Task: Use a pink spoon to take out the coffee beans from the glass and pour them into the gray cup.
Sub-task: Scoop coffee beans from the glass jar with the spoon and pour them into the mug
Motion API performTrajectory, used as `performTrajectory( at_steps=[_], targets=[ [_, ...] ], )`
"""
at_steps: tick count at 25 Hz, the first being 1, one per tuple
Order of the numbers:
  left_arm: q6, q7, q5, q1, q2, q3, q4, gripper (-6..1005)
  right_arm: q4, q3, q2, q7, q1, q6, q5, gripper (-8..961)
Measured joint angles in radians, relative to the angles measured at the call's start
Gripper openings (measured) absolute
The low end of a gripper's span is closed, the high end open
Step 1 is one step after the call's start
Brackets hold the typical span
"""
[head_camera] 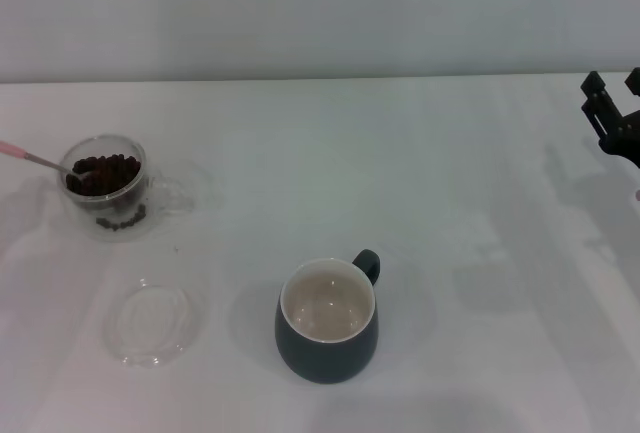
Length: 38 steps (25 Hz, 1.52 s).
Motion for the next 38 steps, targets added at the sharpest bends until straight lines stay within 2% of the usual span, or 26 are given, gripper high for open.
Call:
performTrajectory(
  at_steps=[9,16,23,33,38],
  targets=[
    [0.037,-0.031,0.000,0.006,-0.001,-0.018,0.001,154,0.009,-0.003,0.000,0.000,-0.003,0.000,-0.003,613],
    [0.097,-0.027,0.000,0.038,-0.006,-0.068,0.003,156,0.011,-0.006,0.000,0.000,-0.004,0.000,-0.003,613],
    [0.147,-0.032,-0.015,0.069,-0.008,-0.074,0.002,157,0.011,-0.008,0.000,0.000,0.000,0.000,-0.004,613],
    [0.203,-0.067,-0.074,0.096,-0.020,-0.075,-0.001,159,0.011,-0.008,0.000,-0.002,0.000,-0.001,-0.005,613],
    [0.221,-0.100,-0.068,0.092,-0.041,-0.070,-0.001,160,0.011,-0.008,0.000,-0.003,0.000,-0.001,-0.006,613]
  ],
)
